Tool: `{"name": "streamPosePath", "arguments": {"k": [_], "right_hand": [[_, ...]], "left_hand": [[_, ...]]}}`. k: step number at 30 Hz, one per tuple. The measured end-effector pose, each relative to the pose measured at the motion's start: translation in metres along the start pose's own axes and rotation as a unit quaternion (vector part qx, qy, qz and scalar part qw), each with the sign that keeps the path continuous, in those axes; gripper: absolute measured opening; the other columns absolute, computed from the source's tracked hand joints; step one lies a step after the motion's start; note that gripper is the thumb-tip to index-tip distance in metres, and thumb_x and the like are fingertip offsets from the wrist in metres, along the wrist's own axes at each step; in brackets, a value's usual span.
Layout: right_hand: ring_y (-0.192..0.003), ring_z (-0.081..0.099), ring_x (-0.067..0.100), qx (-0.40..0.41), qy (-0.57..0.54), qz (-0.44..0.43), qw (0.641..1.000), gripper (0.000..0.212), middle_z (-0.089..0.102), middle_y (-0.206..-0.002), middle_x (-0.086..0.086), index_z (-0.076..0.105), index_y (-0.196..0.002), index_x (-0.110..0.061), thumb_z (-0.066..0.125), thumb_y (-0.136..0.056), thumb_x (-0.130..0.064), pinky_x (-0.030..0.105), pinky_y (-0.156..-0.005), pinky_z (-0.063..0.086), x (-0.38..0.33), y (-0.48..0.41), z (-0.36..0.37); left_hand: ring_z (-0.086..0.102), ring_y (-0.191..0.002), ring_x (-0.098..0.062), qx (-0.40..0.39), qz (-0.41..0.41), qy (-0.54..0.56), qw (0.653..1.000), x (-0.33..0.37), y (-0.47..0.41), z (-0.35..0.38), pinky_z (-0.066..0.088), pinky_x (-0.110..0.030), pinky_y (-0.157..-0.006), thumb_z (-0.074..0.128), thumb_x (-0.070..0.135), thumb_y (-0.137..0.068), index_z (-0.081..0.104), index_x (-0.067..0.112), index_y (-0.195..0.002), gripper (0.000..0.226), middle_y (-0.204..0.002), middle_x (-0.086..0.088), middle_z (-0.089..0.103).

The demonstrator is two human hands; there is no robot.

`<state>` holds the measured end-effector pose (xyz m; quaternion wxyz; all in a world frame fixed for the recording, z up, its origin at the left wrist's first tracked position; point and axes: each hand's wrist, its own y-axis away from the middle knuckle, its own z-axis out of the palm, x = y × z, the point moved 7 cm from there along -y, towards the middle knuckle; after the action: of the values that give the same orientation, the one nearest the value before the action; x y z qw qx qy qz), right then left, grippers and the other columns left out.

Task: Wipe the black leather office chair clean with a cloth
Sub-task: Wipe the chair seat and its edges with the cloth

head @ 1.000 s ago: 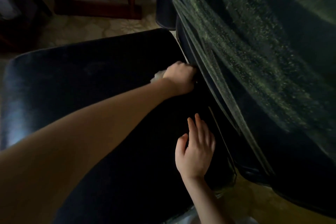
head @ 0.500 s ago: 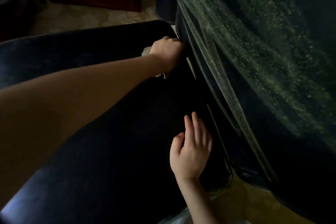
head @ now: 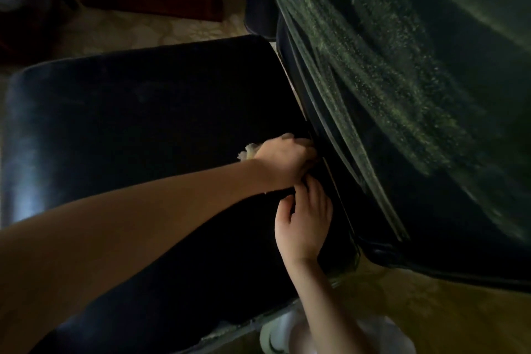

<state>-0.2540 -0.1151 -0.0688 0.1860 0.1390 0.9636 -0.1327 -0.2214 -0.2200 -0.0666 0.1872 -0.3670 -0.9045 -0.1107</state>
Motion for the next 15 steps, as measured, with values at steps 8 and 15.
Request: {"name": "streamPosePath", "arguments": {"k": [8, 15], "right_hand": [[-0.117, 0.056, 0.028, -0.088, 0.049, 0.032, 0.994, 0.055, 0.058, -0.131, 0.007, 0.062, -0.122, -0.015, 0.038, -0.081, -0.043, 0.046, -0.093, 0.044, 0.018, 0.018, -0.042], [-0.145, 0.0, 0.018, -0.311, 0.076, 0.065, 0.945, 0.086, -0.005, -0.158, -0.005, 0.001, -0.15, -0.035, 0.044, -0.083, -0.068, 0.036, -0.114, 0.006, 0.045, 0.048, -0.035]], "left_hand": [[0.054, -0.106, -0.031, 0.151, -0.13, 0.075, 0.977, -0.054, -0.023, -0.037, 0.047, -0.039, -0.086, 0.045, 0.031, -0.094, 0.063, 0.022, -0.116, 0.03, -0.115, -0.008, 0.059], [0.051, -0.109, -0.033, 0.063, -0.196, -0.034, 0.978, -0.041, -0.042, -0.03, 0.045, -0.039, -0.078, 0.048, 0.026, -0.092, 0.059, 0.015, -0.119, 0.031, -0.121, -0.009, 0.051]]}}
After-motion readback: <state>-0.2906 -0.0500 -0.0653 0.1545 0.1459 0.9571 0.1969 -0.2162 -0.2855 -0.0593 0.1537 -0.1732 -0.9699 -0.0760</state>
